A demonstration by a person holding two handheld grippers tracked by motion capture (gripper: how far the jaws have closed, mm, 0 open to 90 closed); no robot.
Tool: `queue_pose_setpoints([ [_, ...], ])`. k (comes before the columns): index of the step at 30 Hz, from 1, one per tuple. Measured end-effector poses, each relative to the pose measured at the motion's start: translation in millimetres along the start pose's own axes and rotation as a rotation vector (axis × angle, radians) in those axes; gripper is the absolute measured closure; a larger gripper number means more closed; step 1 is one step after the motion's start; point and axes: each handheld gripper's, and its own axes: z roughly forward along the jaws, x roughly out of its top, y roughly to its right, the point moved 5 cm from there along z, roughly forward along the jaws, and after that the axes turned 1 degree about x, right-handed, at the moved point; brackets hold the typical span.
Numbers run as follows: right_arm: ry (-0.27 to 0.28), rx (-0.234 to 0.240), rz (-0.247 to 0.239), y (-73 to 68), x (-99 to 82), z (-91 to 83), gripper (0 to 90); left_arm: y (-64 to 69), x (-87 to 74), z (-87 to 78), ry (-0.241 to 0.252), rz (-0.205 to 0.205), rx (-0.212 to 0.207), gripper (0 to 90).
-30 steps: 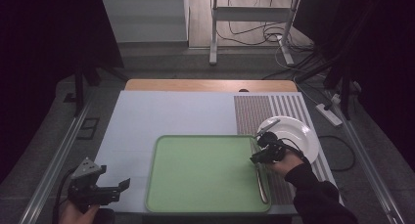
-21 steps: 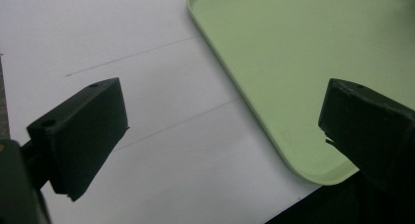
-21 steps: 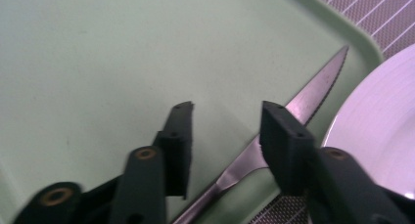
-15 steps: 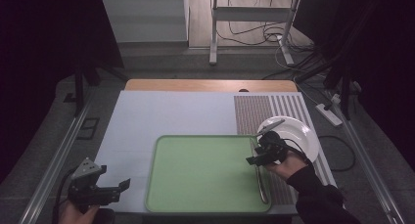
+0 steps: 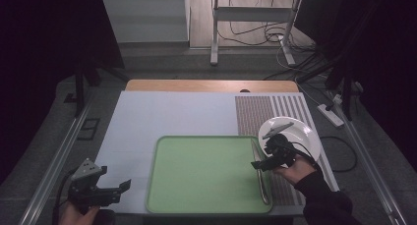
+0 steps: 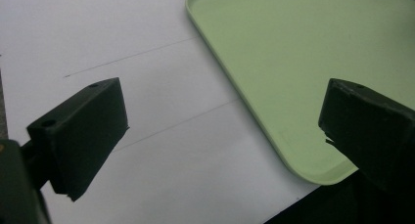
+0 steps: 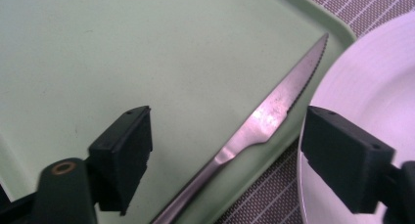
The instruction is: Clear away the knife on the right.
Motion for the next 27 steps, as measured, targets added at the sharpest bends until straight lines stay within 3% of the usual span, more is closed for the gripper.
queue_pose_setpoints([
  [16,0.067,-0.027,0.008,4.9,-11.9,-16.0,3.3,0.3,-0.1,-0.1,0.003,0.001,0.002,3.9],
  [27,0.108,-0.073,0.010,5.8,-21.2,-25.2,0.2,0.4,-0.1,-0.1,0.004,0.001,0.002,3.9],
])
